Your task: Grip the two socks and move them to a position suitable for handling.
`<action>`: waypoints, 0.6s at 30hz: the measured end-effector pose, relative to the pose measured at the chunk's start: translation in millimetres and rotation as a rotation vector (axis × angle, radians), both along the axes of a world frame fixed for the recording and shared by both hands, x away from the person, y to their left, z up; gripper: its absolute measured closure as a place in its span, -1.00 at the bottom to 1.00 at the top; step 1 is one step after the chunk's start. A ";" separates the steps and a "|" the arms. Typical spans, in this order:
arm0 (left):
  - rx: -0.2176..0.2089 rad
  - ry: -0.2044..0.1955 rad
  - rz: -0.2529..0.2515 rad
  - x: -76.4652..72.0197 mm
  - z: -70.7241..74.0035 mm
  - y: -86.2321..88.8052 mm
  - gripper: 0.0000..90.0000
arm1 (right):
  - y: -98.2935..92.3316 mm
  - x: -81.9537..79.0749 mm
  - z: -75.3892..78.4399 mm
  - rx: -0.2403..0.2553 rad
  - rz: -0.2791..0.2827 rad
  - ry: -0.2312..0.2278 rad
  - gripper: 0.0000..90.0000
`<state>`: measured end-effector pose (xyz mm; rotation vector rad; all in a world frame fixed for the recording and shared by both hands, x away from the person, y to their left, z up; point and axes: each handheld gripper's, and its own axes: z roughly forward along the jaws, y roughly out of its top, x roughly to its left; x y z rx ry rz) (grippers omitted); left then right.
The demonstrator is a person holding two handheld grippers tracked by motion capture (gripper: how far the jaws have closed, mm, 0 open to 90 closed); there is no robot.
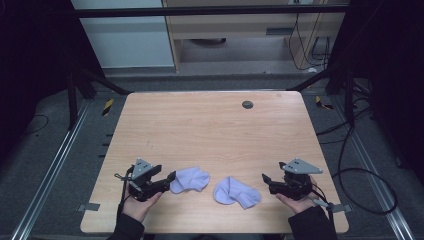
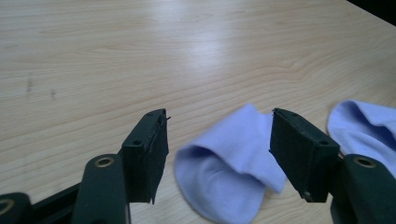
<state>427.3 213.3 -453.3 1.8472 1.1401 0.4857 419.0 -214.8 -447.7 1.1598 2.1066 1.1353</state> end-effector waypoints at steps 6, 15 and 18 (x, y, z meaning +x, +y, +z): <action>0.028 0.014 -0.049 -0.9 -1.0 -21.5 -0.12 | 12.0 -7.4 -2.9 0.002 0.050 0.028 -0.36; 0.070 0.044 -0.118 -2.6 -2.9 -54.5 0.01 | 16.9 -17.8 -9.6 0.015 0.113 0.062 -0.17; 0.089 0.051 -0.139 -3.6 -4.4 -65.3 0.07 | 17.8 -21.3 -11.2 0.014 0.131 0.066 -0.11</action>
